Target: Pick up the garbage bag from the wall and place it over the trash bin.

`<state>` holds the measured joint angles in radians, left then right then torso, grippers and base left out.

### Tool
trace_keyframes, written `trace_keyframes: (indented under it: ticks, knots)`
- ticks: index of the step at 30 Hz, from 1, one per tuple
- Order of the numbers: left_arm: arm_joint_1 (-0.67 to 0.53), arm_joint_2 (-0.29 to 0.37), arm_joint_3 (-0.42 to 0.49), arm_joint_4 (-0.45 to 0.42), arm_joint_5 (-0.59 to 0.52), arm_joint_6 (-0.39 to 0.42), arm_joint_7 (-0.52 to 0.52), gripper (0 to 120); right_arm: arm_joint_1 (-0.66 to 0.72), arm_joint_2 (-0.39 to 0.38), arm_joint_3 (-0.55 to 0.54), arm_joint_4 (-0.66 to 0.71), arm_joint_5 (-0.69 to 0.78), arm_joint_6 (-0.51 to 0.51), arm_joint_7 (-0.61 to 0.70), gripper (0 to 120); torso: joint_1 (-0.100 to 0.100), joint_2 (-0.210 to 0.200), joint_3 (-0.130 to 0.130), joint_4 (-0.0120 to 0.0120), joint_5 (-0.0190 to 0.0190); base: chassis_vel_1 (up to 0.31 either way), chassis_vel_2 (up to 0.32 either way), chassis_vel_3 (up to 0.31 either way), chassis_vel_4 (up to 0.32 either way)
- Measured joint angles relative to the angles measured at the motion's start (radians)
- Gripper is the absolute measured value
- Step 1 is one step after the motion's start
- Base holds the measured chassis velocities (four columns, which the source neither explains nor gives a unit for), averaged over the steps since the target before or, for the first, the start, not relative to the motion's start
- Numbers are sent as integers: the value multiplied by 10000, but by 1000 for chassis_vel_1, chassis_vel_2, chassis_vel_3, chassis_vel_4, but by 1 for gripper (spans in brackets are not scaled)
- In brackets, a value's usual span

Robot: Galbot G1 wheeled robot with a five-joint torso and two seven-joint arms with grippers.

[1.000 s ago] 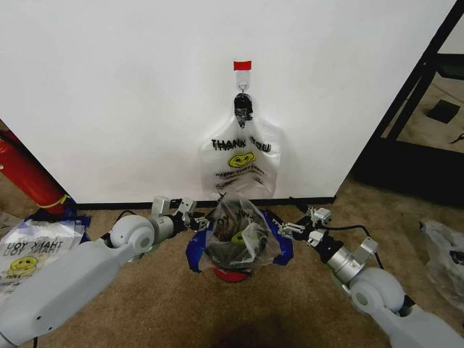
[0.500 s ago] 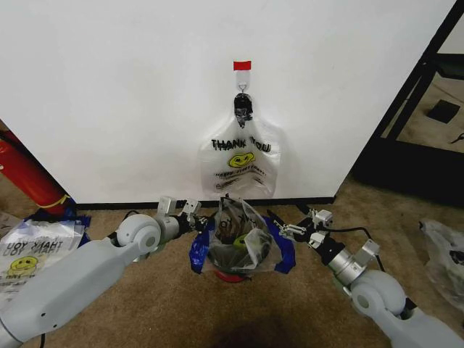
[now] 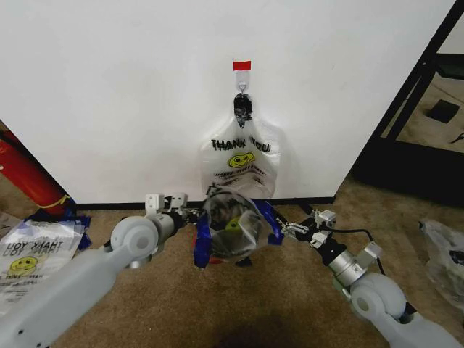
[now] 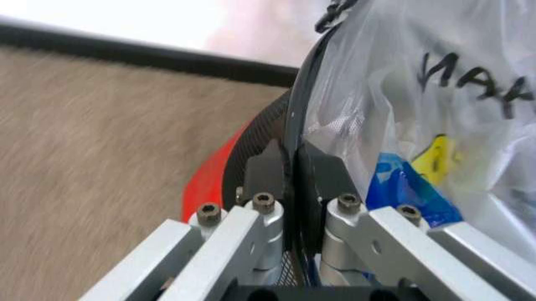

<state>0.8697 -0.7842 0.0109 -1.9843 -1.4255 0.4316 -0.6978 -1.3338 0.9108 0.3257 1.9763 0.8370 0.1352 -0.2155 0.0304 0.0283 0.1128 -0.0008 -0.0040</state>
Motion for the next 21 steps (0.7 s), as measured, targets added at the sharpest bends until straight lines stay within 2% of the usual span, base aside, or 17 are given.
trace_keyframes:
  ticks: [2,4,9,10,17,18,21]
  knots:
    - [105,-38,-77,-51,-18,-43,-129,0,-11,26,6,14,0,-15,46,100,0,0,0,0,0,0,0,0,0]
    - [1058,-334,-790,-588,-172,-544,-1035,0,-83,182,42,69,-30,-97,322,100,0,0,0,0,0,0,0,0,0]
    - [1812,-716,-1445,-1121,-175,-1330,-1857,0,-225,358,149,161,-178,-266,662,100,0,0,0,0,2,0,0,0,0]
    - [1812,-716,-1445,-1121,-175,-1330,-1857,0,-225,358,149,161,-178,-266,662,100,0,0,0,0,2,0,0,0,0]
    - [2152,-1937,-1647,-1214,189,-2597,-2753,0,-480,453,312,350,-488,-467,1146,100,0,0,0,-2,2,0,0,0,0]
    - [2152,-1937,-1647,-1214,189,-2597,-2753,0,-480,453,312,350,-488,-467,1146,100,0,0,0,-2,2,0,0,0,0]
    - [2471,-2514,-1678,-1299,382,-3077,-2890,0,-542,481,325,428,-591,-557,1342,100,0,-1,1,-3,2,0,0,0,0]
